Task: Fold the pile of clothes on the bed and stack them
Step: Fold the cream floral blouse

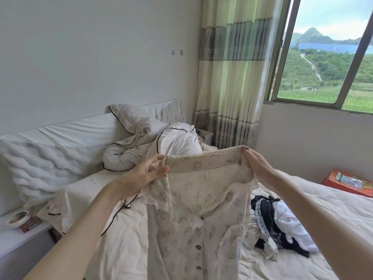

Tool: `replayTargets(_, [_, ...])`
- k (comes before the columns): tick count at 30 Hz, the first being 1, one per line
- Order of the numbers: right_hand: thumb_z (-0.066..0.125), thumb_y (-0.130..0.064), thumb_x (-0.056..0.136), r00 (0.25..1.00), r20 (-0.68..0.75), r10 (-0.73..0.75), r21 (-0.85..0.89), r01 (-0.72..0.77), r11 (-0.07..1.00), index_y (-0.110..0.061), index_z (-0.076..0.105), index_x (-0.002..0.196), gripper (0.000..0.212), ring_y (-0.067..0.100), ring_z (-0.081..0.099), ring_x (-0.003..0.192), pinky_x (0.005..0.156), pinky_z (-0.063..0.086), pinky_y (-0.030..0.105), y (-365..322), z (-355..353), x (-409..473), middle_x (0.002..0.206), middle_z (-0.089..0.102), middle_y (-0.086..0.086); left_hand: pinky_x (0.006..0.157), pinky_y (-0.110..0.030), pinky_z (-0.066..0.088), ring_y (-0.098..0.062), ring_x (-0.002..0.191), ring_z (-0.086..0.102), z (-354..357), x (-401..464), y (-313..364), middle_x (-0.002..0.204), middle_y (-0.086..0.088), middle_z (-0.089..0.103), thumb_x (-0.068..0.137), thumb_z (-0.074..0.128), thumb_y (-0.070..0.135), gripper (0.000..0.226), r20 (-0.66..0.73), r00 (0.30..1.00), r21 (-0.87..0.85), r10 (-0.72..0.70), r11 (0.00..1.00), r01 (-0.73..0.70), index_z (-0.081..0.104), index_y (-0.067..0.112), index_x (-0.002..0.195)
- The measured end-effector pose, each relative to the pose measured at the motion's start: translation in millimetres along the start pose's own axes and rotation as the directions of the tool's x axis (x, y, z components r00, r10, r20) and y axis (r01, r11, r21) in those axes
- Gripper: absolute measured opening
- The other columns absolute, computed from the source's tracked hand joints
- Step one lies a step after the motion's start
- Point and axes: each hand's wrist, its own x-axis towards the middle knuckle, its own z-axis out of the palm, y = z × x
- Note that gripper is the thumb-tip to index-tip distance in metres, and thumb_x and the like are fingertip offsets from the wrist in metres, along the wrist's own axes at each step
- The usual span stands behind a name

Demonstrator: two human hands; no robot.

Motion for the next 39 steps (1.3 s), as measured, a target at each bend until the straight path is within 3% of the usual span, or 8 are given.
replayTargets(5, [0.050, -0.035, 0.096, 0.991, 0.094, 0.098, 0.208, -0.116, 0.971, -0.014, 0.065, 0.104, 0.027, 0.013, 0.071, 0.071, 0.055, 0.056, 0.024, 7.2, -0.7, -1.1, 0.084, 0.073, 0.004, 0.066, -0.023, 0.056, -0.014, 0.077, 0.069, -0.1, 0.0, -2.1, 0.087, -0.006, 0.072, 0.068, 0.080, 0.023, 0.032, -0.003, 0.997, -0.258, 0.079, 0.963, -0.077, 0.069, 0.012, 0.096])
replayTargets(9, [0.060, -0.044, 0.085, 0.882, 0.464, 0.082, 0.321, -0.254, 0.912, -0.017, 0.068, 0.113, 0.040, 0.025, 0.069, 0.095, 0.072, 0.058, 0.035, -0.8, -2.8, -11.7, 0.105, 0.071, 0.011, 0.063, -0.019, 0.054, -0.009, 0.072, 0.070, -2.5, 12.7, -9.5, 0.082, 0.001, 0.074, 0.089, 0.055, 0.007, 0.012, -0.344, 0.932, -0.232, 0.111, 0.952, -0.199, 0.061, 0.013, 0.098])
replayTargets(15, [0.059, -0.014, 0.084, 0.702, 0.704, -0.110, 0.401, -0.265, 0.877, 0.001, 0.044, 0.135, 0.056, 0.035, 0.050, 0.111, 0.101, 0.036, 0.050, -2.6, -4.0, -17.9, 0.126, 0.051, 0.021, 0.062, -0.020, 0.055, -0.011, 0.069, 0.068, -20.4, 13.6, -12.9, 0.078, -0.001, 0.073, 0.092, 0.055, 0.008, 0.015, -0.368, 0.916, -0.105, 0.157, 0.972, -0.209, 0.063, 0.019, 0.098])
replayTargets(19, [0.059, 0.008, 0.081, 0.795, 0.606, -0.023, 0.368, -0.254, 0.895, 0.004, 0.065, 0.109, 0.029, 0.028, 0.066, 0.094, 0.081, 0.056, 0.034, -1.9, -1.7, -17.7, 0.105, 0.068, 0.015, 0.069, -0.023, 0.054, -0.014, 0.075, 0.067, -23.8, 15.2, -11.2, 0.085, -0.006, 0.072, 0.091, 0.057, 0.013, 0.013, -0.366, 0.913, 0.036, 0.178, 0.984, -0.177, 0.065, 0.023, 0.095])
replayTargets(23, [0.068, -0.006, 0.083, 0.979, 0.202, 0.026, -0.132, 0.001, 0.991, -0.003, 0.066, 0.069, 0.015, 0.021, 0.056, 0.067, 0.062, 0.049, 0.031, 1.2, 7.3, -8.4, 0.067, 0.063, 0.006, 0.068, -0.012, 0.045, 0.002, 0.072, 0.059, -21.7, 13.5, -7.8, 0.079, 0.009, 0.063, 0.087, 0.060, 0.026, 0.008, -0.256, 0.949, 0.287, 0.187, 0.952, -0.110, 0.061, 0.024, 0.095])
replayTargets(30, [0.058, -0.023, 0.093, 0.979, -0.031, -0.200, -0.445, 0.166, 0.880, -0.006, 0.052, 0.074, 0.027, 0.015, 0.039, 0.057, 0.054, 0.029, 0.030, -5.7, 12.9, 6.0, 0.063, 0.047, 0.000, 0.071, -0.017, 0.046, -0.006, 0.081, 0.061, -19.9, 2.2, -12.8, 0.091, 0.000, 0.065, 0.092, 0.057, 0.006, 0.011, 0.009, 0.986, 0.327, -0.169, 0.932, 0.157, 0.062, 0.015, 0.096])
replayTargets(35, [0.053, -0.023, 0.096, 0.982, -0.001, -0.187, -0.416, 0.170, 0.893, -0.002, 0.052, 0.086, 0.024, 0.016, 0.040, 0.061, 0.055, 0.031, 0.030, -8.3, 22.1, 6.9, 0.073, 0.049, 0.006, 0.067, -0.026, 0.051, -0.013, 0.078, 0.058, -6.9, 5.0, -23.5, 0.090, -0.001, 0.061, 0.097, 0.052, 0.019, 0.010, -0.287, 0.931, 0.341, -0.223, 0.885, 0.317, 0.058, 0.014, 0.102])
replayTargets(39, [0.056, -0.026, 0.095, 0.996, 0.052, 0.076, -0.099, -0.071, 0.993, -0.015, 0.057, 0.087, 0.014, 0.017, 0.050, 0.070, 0.062, 0.038, 0.028, -9.6, 18.2, 3.2, 0.081, 0.055, 0.005, 0.060, -0.028, 0.052, -0.019, 0.078, 0.061, 4.7, 6.5, -32.5, 0.101, -0.007, 0.062, 0.099, 0.047, 0.023, 0.018, -0.312, 0.902, -0.004, -0.297, 0.950, 0.312, 0.053, 0.015, 0.114])
